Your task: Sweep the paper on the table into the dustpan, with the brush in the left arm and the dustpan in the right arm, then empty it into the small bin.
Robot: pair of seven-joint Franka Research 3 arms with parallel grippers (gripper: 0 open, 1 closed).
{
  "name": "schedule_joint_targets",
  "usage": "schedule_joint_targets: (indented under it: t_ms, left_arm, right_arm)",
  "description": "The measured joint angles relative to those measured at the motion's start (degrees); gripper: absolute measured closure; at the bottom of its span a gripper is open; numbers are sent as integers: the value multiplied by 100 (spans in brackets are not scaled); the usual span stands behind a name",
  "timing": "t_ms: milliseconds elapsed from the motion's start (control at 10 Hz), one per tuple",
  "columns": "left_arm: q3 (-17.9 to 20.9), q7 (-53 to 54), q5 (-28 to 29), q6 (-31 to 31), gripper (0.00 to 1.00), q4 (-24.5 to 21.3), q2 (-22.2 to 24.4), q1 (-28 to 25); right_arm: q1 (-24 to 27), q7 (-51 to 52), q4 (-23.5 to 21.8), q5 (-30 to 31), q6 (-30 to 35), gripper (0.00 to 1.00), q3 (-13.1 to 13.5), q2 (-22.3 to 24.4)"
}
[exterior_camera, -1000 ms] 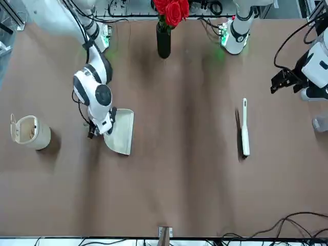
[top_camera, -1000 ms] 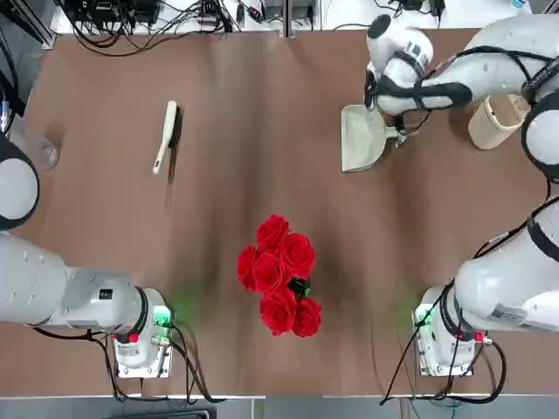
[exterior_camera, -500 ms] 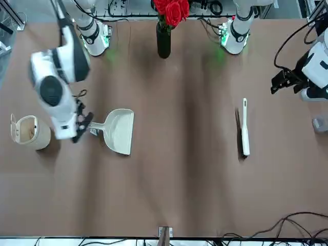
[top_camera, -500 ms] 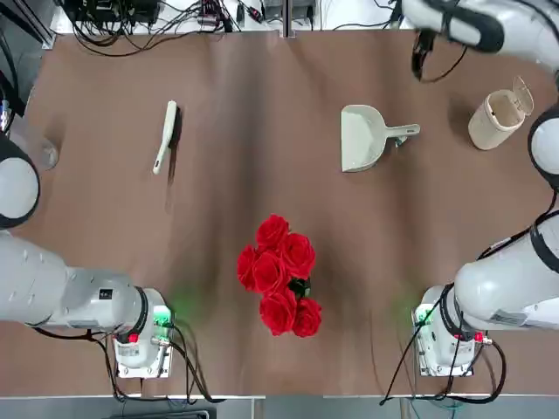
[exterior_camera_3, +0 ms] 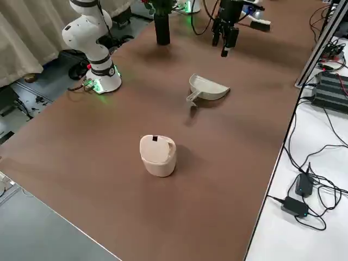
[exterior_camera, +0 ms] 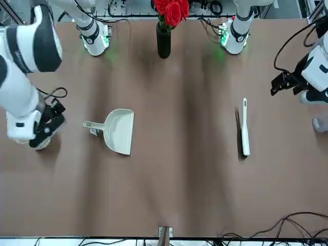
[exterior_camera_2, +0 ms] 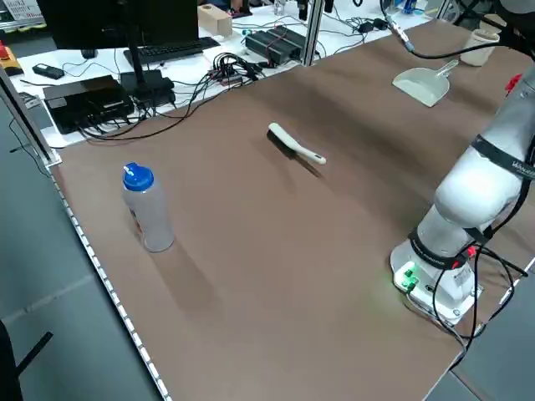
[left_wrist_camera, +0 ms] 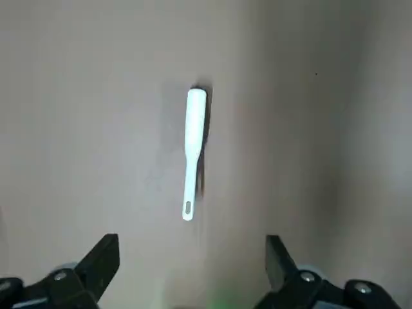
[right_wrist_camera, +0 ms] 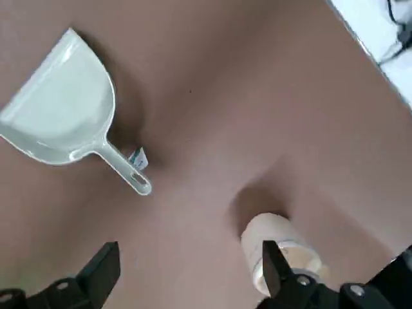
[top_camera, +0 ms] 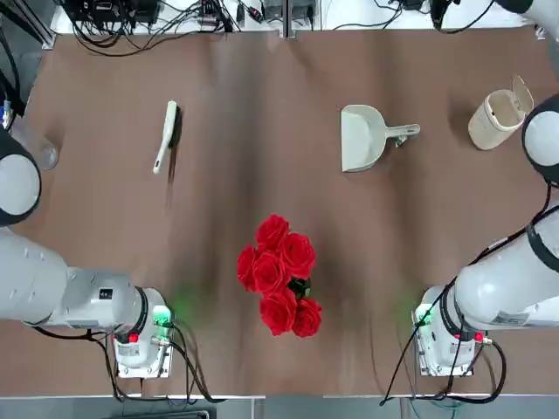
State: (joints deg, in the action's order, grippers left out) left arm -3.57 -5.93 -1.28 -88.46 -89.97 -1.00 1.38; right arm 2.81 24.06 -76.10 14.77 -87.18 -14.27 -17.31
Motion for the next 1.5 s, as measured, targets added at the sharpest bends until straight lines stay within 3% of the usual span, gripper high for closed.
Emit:
schedule_joint_targets:
  t_ms: [300, 500, 800, 1000, 1500]
  left_arm:
    - [-2, 0, 0, 0, 0, 8, -4, 4]
    - [1, -17, 0, 0, 0, 8, -11, -27]
    - [2, -19, 0, 0, 0, 3, -15, -192]
    - [-12, -18, 0, -3, 0, -8, -18, -191]
    - [-17, 37, 0, -22, 0, -3, -21, -191]
  right_arm:
    - [-7, -1488, -72, -748, 269, 3, 656, 755]
    - [-17, -2117, -448, -972, 289, 3, 871, 1291]
    - [-20, -2270, -1259, -1312, -126, 3, 1321, 1892]
    - [-21, -2360, -1613, -1369, -260, 3, 1420, 2089]
    - [-21, -2518, -1658, -1395, -223, 3, 1486, 2122]
